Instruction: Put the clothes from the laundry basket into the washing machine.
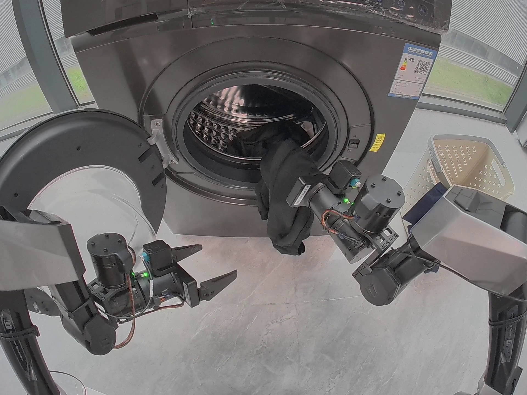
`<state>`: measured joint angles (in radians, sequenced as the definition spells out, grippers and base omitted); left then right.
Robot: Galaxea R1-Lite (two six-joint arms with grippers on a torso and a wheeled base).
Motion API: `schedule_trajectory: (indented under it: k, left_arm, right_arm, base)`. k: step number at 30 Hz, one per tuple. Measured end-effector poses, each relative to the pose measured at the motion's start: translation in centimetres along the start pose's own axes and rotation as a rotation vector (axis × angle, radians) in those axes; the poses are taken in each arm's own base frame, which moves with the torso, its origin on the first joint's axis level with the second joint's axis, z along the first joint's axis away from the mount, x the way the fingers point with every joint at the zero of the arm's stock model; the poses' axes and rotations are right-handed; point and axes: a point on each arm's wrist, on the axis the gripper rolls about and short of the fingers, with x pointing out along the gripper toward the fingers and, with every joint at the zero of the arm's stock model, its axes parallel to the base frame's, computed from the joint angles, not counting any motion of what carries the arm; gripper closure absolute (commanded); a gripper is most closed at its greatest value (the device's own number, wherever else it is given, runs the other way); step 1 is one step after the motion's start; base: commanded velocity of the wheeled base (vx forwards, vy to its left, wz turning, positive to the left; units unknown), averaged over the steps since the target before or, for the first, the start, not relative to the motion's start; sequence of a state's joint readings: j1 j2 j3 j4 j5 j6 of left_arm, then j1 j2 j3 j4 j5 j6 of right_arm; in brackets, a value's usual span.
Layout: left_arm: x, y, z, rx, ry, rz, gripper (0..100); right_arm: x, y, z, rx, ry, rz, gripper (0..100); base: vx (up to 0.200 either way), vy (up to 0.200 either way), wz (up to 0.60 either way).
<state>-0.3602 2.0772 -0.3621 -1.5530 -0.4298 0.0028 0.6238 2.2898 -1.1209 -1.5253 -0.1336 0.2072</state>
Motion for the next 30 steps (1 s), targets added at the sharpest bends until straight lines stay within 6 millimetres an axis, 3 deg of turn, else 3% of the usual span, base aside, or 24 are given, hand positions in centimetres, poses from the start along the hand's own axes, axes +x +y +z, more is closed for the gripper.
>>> schedule_trajectory:
  k: [8, 16, 30]
  left_arm:
    - [1.8, -1.9, 2.2, -0.015, -0.091, -0.023, 0]
    - [5.3, -2.8, 4.1, 0.001, -0.201, -0.051, 0]
    - [11.3, -2.4, 3.8, 0.014, -0.292, -0.017, 0]
  right_arm:
    - [-0.3, 0.8, 0.5, 0.001, 0.002, 0.016, 100]
    - [-0.8, 2.1, 0.9, 0.011, 0.008, 0.037, 100]
    - [-2.4, 5.1, 1.6, 0.036, 0.025, 0.088, 100]
  base:
    - [0.000, 0.000, 0.00]
    - [0.000, 0.000, 0.00]
    - [0.000, 0.000, 0.00]
